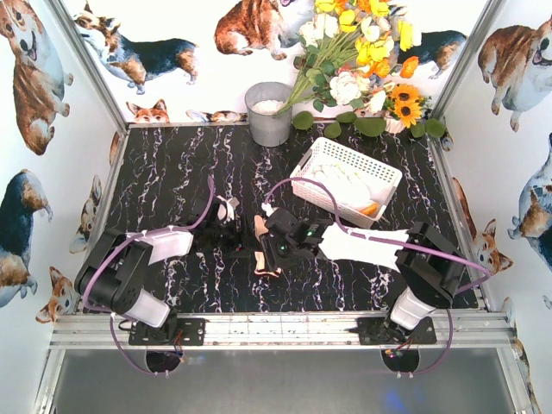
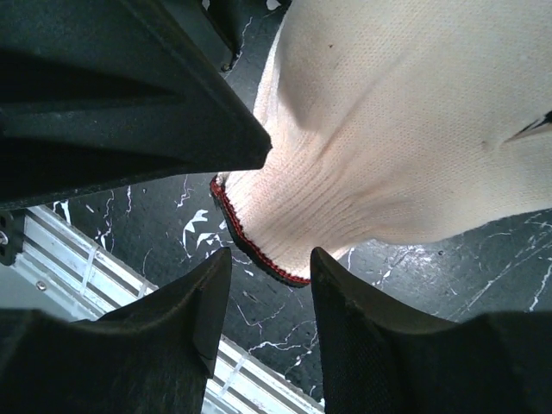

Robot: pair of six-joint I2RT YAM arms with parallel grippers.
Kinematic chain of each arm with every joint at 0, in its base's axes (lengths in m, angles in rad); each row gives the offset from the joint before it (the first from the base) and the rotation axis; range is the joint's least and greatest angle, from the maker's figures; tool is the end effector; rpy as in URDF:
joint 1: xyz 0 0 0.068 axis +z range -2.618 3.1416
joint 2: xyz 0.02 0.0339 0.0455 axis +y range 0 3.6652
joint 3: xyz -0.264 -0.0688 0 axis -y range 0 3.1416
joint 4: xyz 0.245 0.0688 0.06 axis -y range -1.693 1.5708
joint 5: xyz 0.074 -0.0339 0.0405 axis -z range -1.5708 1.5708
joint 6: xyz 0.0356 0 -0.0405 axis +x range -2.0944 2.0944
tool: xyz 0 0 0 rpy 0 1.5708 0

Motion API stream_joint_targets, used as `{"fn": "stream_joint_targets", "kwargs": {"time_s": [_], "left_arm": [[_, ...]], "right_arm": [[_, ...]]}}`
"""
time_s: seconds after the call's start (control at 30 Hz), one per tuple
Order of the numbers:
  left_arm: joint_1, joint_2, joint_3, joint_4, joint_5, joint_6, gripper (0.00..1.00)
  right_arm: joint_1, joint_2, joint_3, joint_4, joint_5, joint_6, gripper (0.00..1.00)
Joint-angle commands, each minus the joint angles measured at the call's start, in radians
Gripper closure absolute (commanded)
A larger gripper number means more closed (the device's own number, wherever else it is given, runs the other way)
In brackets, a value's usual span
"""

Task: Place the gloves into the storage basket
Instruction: Adjust the glove at the center of the board.

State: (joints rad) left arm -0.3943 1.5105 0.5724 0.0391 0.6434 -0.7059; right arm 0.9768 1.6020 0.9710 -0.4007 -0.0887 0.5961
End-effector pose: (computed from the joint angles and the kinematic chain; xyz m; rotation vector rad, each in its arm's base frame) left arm 0.2329 -0.1200 0.1347 -0.1058 2.6472 -1.2280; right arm 0.1752 0.2650 0.1873 -0.5544 2.6986 0.6251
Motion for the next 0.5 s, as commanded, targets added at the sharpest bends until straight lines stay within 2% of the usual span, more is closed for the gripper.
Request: {"fn": "stream_joint_targets", "kwargs": {"time_s": [0.0, 0.17, 0.33, 0.47], "left_arm": [[-0.003, 0.027, -0.021, 0.013, -0.011, 0.003, 0.37], [-0.004, 0.045, -0.036, 0.025, -0.012, 0.001, 0.45], [-0.010, 0.050, -0.051, 0.051, -0.007, -0.017, 0.48], [-0.016, 0.052, -0.071, 0.090, -0.008, -0.046, 0.48]], "right_arm": [[0.019, 0.022, 0.049, 0.002, 0.038, -0.016, 0.56], [0.030, 0.043, 0.050, 0.000, 0.053, -0.017, 0.59], [0.032, 0.049, 0.054, 0.006, 0.058, -0.008, 0.82], [0.035, 0.042, 0.059, 0.010, 0.050, -0.002, 0.88]]}}
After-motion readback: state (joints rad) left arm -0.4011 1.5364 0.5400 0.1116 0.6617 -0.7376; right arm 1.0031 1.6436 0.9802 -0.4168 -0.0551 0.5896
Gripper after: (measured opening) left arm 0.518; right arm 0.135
